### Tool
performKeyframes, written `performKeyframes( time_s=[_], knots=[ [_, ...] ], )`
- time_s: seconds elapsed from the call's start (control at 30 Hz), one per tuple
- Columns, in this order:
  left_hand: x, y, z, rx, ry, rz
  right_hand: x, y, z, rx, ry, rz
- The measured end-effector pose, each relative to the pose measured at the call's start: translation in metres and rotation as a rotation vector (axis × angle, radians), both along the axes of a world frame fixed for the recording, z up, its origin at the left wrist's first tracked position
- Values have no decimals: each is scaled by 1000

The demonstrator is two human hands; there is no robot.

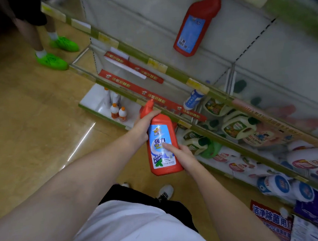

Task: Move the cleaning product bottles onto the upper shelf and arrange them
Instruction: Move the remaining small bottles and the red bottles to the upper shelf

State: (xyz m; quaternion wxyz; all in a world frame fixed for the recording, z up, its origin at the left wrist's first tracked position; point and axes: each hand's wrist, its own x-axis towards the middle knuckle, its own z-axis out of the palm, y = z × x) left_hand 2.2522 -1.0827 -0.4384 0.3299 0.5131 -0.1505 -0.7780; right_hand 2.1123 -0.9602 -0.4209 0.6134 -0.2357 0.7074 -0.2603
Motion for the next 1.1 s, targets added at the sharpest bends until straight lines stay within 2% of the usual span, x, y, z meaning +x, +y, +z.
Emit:
performKeyframes(
  time_s=[0.17,0.5,0.77,1.1],
  knots=[
    [-30,-43,70,-204,-21,36,-5,-29,38,-266,85,-171],
    [-99,-83,230,-608,66,-81,-48,-70,141,-672,163,-360],
    [-125,-95,337,-827,114,-166,-70,-98,222,-868,245,-422],
    [-201,-74,443,-1116,162,-269,-128,-95,310,-1084,139,-603]
  ],
)
